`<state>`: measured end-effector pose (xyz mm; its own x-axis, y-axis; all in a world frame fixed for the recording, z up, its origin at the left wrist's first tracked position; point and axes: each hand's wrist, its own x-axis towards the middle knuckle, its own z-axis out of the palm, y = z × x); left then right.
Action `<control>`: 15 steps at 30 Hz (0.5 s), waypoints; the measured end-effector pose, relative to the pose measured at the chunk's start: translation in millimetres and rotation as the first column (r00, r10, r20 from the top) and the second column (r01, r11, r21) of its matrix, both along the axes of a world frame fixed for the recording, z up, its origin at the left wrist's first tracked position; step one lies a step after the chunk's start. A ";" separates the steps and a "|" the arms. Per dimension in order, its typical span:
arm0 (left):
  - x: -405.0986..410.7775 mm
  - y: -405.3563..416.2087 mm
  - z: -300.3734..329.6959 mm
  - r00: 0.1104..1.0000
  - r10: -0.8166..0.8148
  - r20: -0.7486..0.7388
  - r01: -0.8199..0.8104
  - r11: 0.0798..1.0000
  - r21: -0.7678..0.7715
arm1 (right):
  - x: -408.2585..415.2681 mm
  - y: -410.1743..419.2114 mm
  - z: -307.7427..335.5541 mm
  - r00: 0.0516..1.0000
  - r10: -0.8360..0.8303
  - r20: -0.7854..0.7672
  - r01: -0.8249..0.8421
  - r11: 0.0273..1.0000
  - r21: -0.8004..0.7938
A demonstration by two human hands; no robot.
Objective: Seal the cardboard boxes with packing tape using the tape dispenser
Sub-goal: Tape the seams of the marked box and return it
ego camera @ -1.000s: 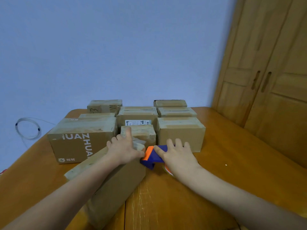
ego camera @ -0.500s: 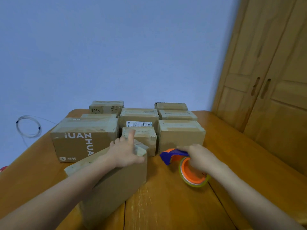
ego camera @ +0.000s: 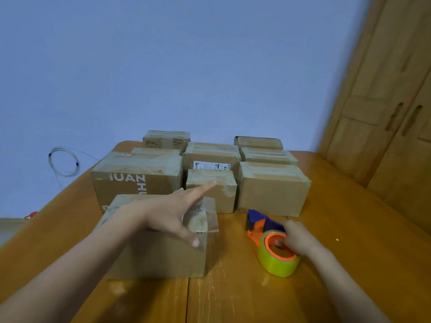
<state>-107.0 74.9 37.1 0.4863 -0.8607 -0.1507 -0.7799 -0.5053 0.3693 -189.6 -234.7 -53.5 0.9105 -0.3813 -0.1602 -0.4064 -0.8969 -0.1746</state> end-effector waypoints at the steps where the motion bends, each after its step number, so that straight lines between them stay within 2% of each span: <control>1: -1.3 3.4 -0.7 1.000 0.007 -0.007 -0.007 1.000 -0.021 | -2.5 5.9 2.2 0.999 -0.014 -0.029 0.010 0.990 -0.141; 3: -3.1 9.3 -1.2 0.998 0.070 -0.002 -0.070 0.995 -0.064 | -4.9 19.6 11.3 0.999 0.011 0.031 -0.001 0.950 -0.312; 5: -2.6 11.6 -3.2 0.987 0.154 0.039 -0.151 0.985 -0.082 | -5.7 38.0 25.1 0.957 0.157 0.246 -0.080 0.952 -0.297; 7: -0.4 9.2 -9.8 0.982 0.184 0.050 -0.179 0.980 -0.086 | -1.0 59.2 32.4 0.774 0.294 0.561 -0.276 0.954 -0.119; 8: 0.0 8.2 -13.6 0.981 0.185 0.060 -0.180 0.980 -0.082 | 3.1 73.1 34.1 0.661 0.293 0.690 -0.396 0.918 -0.011; 10: 1.2 6.9 -20.0 0.976 0.206 0.074 -0.200 0.977 -0.081 | 13.4 98.6 27.7 0.495 0.195 0.847 -0.562 0.815 0.141; 12: 2.9 7.7 -23.2 0.970 0.233 0.069 -0.225 0.969 -0.105 | 23.6 117.8 8.2 0.350 0.065 0.935 -0.616 0.767 0.177; 13: 3.4 8.1 -23.4 0.968 0.242 0.063 -0.234 0.966 -0.111 | 27.8 124.3 -3.5 0.297 0.000 0.955 -0.609 0.770 0.189; 15: 3.8 8.7 -24.3 0.967 0.250 0.045 -0.244 0.963 -0.112 | 32.3 132.8 -23.9 0.259 -0.095 0.961 -0.568 0.790 0.231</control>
<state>-103.2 83.6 12.8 0.6909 -0.7223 -0.0311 -0.6575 -0.6457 0.3883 -157.2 -101.9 -77.4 0.5773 -0.2905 0.7631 0.5408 -0.5641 -0.6239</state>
